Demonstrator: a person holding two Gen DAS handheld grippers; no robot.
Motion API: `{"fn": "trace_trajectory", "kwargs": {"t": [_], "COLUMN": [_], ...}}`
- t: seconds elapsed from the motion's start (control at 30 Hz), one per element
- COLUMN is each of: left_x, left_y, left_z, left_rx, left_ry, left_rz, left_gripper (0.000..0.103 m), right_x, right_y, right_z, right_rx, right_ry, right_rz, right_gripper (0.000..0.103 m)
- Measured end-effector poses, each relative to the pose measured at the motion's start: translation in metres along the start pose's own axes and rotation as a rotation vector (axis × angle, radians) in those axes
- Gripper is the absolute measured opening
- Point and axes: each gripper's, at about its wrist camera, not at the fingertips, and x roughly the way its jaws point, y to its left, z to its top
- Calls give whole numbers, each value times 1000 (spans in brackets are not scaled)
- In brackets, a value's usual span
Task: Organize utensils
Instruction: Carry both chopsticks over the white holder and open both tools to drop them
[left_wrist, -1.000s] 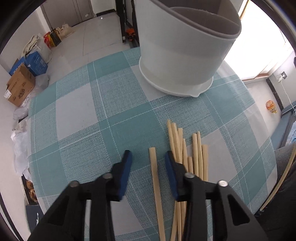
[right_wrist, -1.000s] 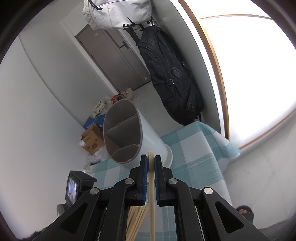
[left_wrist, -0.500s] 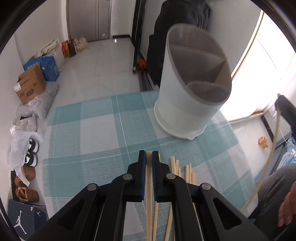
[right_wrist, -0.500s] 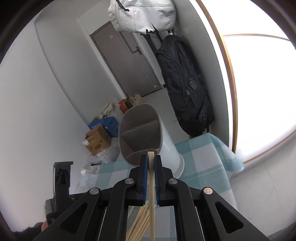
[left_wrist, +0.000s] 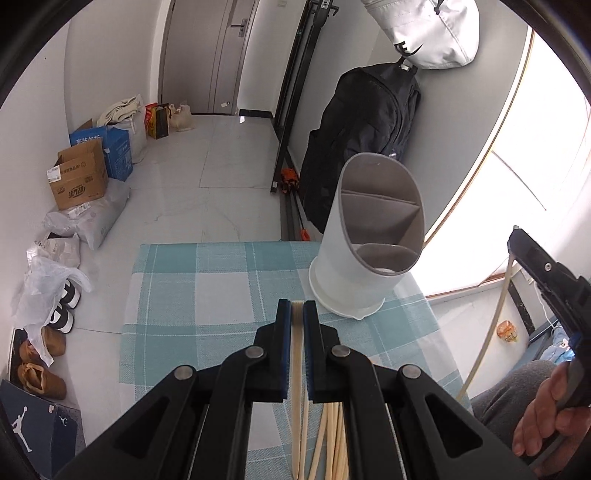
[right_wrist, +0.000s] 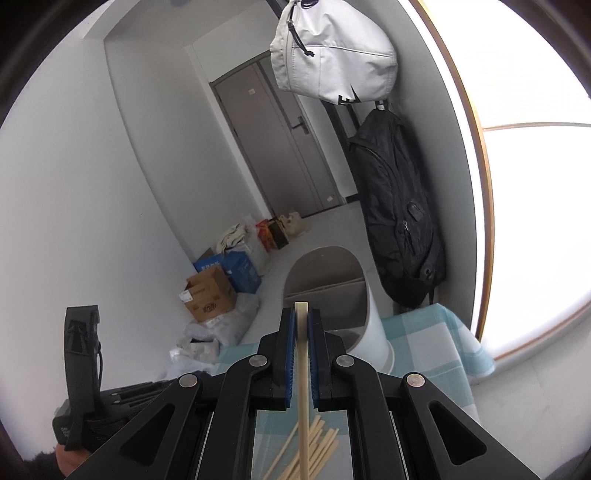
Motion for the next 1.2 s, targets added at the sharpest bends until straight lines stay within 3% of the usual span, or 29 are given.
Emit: {"fn": "trace_trajectory", "kwargs": {"t": [0.57, 0.8, 0.97, 1.2], "left_x": [-21, -36, -45, -59], "left_y": [-16, -29, -46, -54], "left_z": [17, 39, 54, 77], "left_rx": [42, 51, 113, 110], "left_ry": [-27, -58, -90, -124], "left_rz": [-4, -50, -48, -60], "left_gripper": [2, 2, 2, 2], "right_x": [12, 3, 0, 4], "right_y": [-1, 1, 3, 3], "right_z": [19, 33, 46, 70], "right_rx": [-13, -14, -17, -20], "right_ry": [-10, -45, -66, -90], "right_rz": [7, 15, 19, 28], "right_gripper": [6, 6, 6, 6]}}
